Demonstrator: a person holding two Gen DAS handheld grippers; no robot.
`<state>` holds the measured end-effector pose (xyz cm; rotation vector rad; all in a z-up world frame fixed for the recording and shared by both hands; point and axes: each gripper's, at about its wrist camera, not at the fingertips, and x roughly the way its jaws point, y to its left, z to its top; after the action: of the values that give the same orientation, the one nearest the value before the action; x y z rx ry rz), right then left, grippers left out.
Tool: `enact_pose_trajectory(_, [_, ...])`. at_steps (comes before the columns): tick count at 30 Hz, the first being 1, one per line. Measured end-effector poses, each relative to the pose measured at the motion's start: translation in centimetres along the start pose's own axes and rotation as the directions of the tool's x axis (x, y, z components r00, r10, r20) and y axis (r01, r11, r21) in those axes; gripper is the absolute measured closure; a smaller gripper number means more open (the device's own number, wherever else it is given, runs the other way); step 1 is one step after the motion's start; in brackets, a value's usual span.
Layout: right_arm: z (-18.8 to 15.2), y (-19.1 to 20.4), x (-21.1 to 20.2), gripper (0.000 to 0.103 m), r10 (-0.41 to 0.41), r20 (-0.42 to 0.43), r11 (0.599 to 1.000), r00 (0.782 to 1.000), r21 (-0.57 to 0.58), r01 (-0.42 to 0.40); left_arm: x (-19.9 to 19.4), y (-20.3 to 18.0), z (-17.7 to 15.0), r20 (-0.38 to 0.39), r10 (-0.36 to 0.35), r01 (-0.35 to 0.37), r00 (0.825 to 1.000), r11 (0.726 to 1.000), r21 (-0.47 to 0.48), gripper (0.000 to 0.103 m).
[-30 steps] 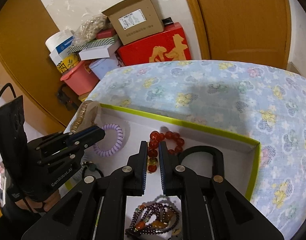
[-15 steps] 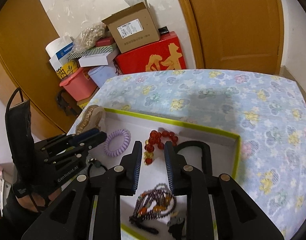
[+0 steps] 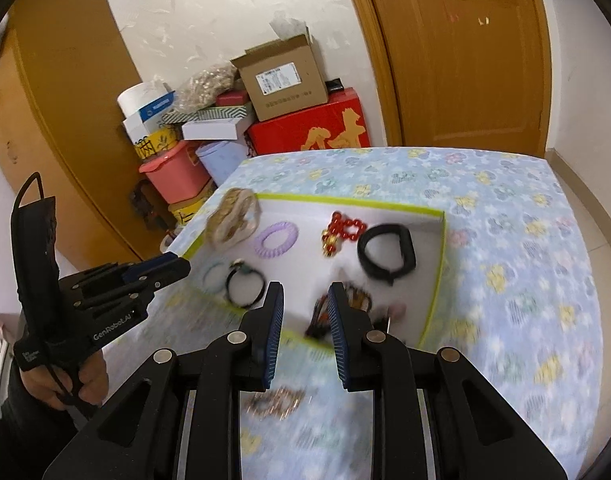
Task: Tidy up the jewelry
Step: 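Withdraw both tools from the box toward the remaining jewelry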
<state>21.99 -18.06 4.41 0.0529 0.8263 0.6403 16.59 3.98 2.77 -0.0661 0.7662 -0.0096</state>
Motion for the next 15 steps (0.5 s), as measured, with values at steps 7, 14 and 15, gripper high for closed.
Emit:
enact_pose_trajectory(7, [-3.3,1.9,-4.2,0.079,-0.012,0.035,1.000,0.999,-0.009,0.013,-4.2,-0.3,-3.3,0.012,-0.003,0.003,1.000,1.000,-0.007,0.084])
enact_pose_trajectory(14, [-6.2,2.9,-6.8,0.079,-0.001,0.044,1.000,0.999,0.007,0.001,-7.1,-0.6,-6.2,0.014,-0.005,0.005,1.000,1.000,-0.007,0.084])
enact_pose_trajectory(15, [-6.6,3.1,-7.0,0.079,0.004,0.042,1.000,0.999,0.007,-0.004,-7.4,-0.6,-6.6,0.016,-0.007,0.007,1.000,1.000,-0.008,0.084])
